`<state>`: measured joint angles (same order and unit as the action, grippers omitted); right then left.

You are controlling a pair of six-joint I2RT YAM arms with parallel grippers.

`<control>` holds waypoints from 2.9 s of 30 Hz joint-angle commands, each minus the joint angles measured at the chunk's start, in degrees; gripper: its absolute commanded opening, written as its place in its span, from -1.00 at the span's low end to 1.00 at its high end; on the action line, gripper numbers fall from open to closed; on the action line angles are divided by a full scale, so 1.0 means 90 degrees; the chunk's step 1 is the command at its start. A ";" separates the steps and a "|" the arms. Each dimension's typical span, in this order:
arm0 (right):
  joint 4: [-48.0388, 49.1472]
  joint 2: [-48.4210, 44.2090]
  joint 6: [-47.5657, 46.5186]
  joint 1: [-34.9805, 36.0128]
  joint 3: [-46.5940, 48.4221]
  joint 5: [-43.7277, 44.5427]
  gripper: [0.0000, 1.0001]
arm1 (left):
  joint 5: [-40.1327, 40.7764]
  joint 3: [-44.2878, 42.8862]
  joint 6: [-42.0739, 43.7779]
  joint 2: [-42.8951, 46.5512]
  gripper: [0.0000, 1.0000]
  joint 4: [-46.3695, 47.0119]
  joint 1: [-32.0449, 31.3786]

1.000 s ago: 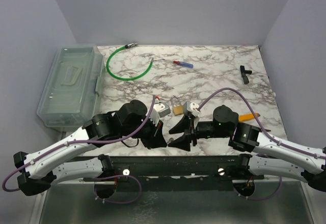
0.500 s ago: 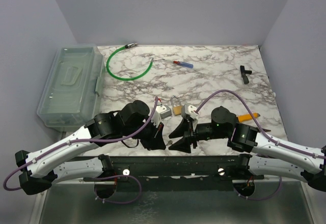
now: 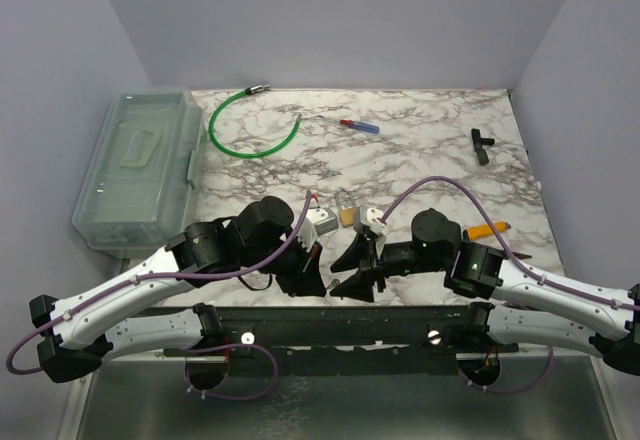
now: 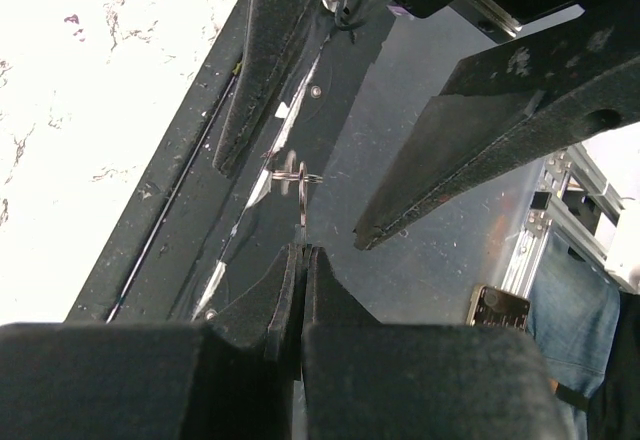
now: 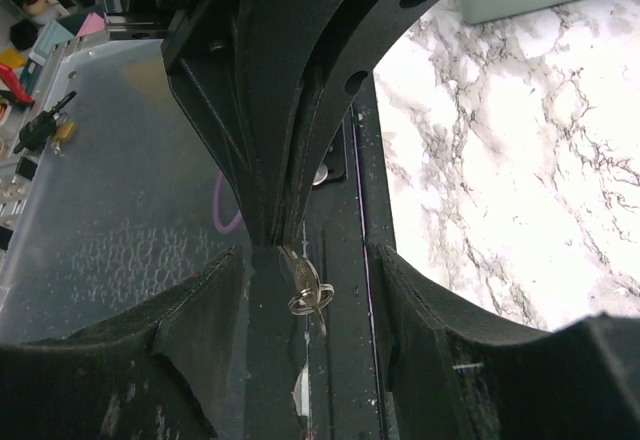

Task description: Unlock with the key

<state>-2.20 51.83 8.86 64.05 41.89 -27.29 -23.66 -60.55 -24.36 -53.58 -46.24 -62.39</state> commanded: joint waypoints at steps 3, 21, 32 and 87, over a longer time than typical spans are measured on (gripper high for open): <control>0.0005 0.0097 -0.0087 0.0032 -0.0070 0.0239 0.18 | -0.0306 -0.0282 0.0116 0.0079 -1.00 -0.0071 -0.0036; -0.0167 0.0144 -0.0067 0.0032 0.0046 0.0006 -0.49 | -0.0248 -0.0366 0.0272 0.0228 -1.00 -0.0402 -0.0040; -0.0120 0.0470 -0.0022 0.0032 0.0132 -0.0797 -0.99 | -0.0112 -0.0345 0.0372 0.0355 -1.00 -0.0502 -0.0038; -0.2631 -0.0750 0.4186 0.0022 -0.1030 0.8218 -0.99 | 0.4578 -0.1064 -0.1680 -0.2621 0.98 0.0890 0.1215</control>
<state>-22.70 44.45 44.86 64.16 33.15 35.86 22.76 -65.49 -36.10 -70.91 -39.81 -56.53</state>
